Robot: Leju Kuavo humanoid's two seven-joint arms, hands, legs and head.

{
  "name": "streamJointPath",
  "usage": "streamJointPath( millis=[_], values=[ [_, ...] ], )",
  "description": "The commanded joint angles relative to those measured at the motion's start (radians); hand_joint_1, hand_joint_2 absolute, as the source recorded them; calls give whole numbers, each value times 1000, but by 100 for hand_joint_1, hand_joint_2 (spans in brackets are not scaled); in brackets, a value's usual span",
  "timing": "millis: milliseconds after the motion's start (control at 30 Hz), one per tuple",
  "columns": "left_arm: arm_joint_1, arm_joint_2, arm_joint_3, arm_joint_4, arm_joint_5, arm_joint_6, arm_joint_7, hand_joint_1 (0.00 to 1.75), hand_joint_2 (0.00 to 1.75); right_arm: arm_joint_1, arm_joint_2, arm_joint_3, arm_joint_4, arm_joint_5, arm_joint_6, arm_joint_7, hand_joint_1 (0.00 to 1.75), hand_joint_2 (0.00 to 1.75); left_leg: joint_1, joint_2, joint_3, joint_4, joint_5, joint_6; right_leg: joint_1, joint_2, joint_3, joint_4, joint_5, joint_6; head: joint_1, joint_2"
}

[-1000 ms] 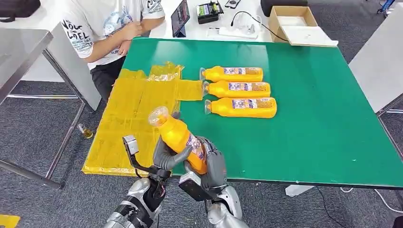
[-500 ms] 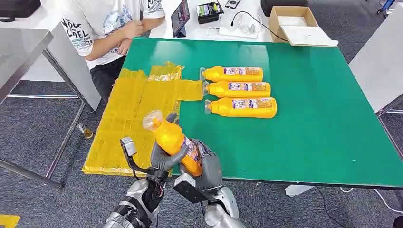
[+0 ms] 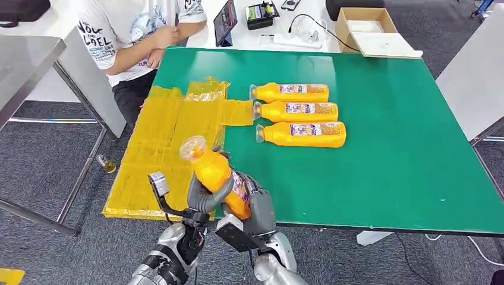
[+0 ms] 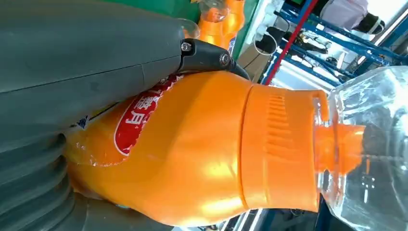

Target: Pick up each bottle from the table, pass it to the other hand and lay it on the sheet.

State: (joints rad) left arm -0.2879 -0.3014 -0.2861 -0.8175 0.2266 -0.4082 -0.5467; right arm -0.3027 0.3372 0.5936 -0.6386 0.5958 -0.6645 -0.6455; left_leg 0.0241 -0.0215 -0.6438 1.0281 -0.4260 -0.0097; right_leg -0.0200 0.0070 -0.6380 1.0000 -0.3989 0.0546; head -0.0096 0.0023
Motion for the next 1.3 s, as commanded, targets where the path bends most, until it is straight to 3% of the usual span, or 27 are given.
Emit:
streamJointPath(
  millis=[33,167,200,233,267,300,367,533,800,933,967,1300],
  values=[
    [-56,8,-66,39,-5,-23,13,175,175,-32,12,62,75,18,-34,2,175,175,0,1,4,0,-1,1,1,-1,4,-1,-1,-2,0,0],
    [-54,9,-60,36,7,-28,19,175,175,-29,12,38,67,40,-34,10,175,175,0,1,5,0,-2,2,1,-1,5,-1,-2,-2,0,0],
    [-53,9,-58,32,9,-26,18,175,175,-24,12,14,53,65,-34,19,150,175,0,1,7,-1,-2,2,1,-1,7,-1,-2,-3,0,0],
    [-51,8,-53,26,12,-18,18,175,175,-14,12,-9,31,70,-34,14,0,175,0,1,3,0,-1,1,1,-1,3,-1,-1,-2,0,0],
    [-50,8,-48,20,14,-11,19,175,175,-8,12,-26,13,67,-34,10,0,175,0,1,5,0,-2,2,1,-1,5,0,-2,-2,0,0],
    [-49,7,-43,13,15,-4,20,175,175,-9,12,-22,10,42,-34,7,0,0,0,2,7,0,-3,2,2,-1,7,-1,-2,-3,0,0],
    [-44,6,-18,-18,15,45,22,175,175,-5,12,-37,-18,-15,-34,-21,0,0,1,2,12,-1,-4,3,2,-1,12,-2,-4,-4,0,0],
    [-46,8,-13,-30,11,57,22,175,175,-3,12,-30,-30,-38,-32,-31,0,0,0,1,4,-1,-1,1,1,0,3,-1,-1,-2,0,0],
    [-57,-12,139,-257,-95,403,-6,175,175,129,-22,-113,-465,-124,40,-53,0,0,1,1,4,1,-2,2,1,-1,4,0,-2,-2,0,0],
    [-79,-9,165,-360,-245,653,-78,175,175,148,-32,-98,-558,-154,51,-53,0,0,1,2,7,1,-4,2,2,-1,7,0,-4,-3,0,0],
    [-86,-5,169,-380,-269,688,-83,175,175,148,-36,-85,-574,-169,46,-53,0,0,0,0,0,0,0,1,1,-1,1,0,-1,-1,0,0],
    [-81,-3,166,-386,-269,687,-79,175,175,146,-34,-84,-571,-168,44,-53,0,0,0,2,7,-1,-2,2,1,-1,7,-1,-2,-3,0,0]
  ],
)
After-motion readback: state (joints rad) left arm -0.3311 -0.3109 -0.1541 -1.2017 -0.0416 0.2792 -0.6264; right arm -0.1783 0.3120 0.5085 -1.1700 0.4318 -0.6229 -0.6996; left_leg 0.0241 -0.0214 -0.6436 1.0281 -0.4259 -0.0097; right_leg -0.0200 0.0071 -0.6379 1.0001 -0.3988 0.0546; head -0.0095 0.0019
